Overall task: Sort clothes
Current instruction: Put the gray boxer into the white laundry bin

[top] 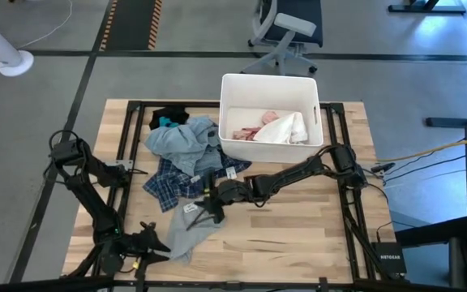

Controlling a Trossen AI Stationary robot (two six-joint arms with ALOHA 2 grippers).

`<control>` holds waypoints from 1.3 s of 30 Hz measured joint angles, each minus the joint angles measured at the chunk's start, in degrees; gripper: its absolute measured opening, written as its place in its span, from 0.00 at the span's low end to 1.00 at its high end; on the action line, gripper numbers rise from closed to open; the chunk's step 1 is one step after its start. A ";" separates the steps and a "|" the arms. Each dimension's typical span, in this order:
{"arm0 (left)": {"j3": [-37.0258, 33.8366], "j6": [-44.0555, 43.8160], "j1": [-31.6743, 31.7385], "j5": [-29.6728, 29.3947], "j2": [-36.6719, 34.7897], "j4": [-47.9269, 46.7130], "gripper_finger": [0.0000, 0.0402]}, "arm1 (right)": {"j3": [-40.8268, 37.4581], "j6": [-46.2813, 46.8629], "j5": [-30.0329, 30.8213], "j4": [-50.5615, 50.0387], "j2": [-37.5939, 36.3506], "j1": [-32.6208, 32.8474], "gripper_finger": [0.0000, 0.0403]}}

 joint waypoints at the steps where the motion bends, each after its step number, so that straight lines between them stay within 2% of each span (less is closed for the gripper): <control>1: 0.00 1.03 0.44 -0.45 -0.01 0.13 0.32 | 0.00 -0.77 -0.64 -2.49 -1.04 0.45 0.52; 7: 0.00 4.86 3.49 -0.53 -0.01 -0.15 0.32 | 0.11 -3.89 0.14 -20.87 -6.07 4.89 0.52; 10: 0.00 6.24 4.81 -0.50 -0.01 -0.12 0.32 | 0.01 -4.14 1.52 -30.19 -5.97 6.96 0.52; 14: 0.00 7.05 6.01 1.02 -0.01 0.14 0.32 | -0.04 -4.25 4.32 -35.64 -3.09 9.23 0.52; 19: 0.00 6.88 6.19 2.89 -0.01 -0.04 0.32 | -0.11 -6.80 5.83 -31.81 1.15 10.60 0.52; 25: 0.00 3.53 5.10 7.89 -0.01 -0.87 0.32 | -0.06 -8.87 9.48 -27.69 1.64 10.73 0.52; 33: -0.02 -11.21 4.09 9.16 0.63 -15.49 0.32 | -0.12 -11.71 11.38 -24.57 2.89 10.25 0.52; 37: -0.02 -12.68 4.13 9.17 1.59 -15.83 0.32 | -0.04 -12.75 15.41 -23.22 2.23 10.36 0.52; 39: 0.07 -12.49 4.22 8.80 2.33 -15.87 0.32 | -0.02 -12.77 15.52 -21.73 2.56 9.93 0.52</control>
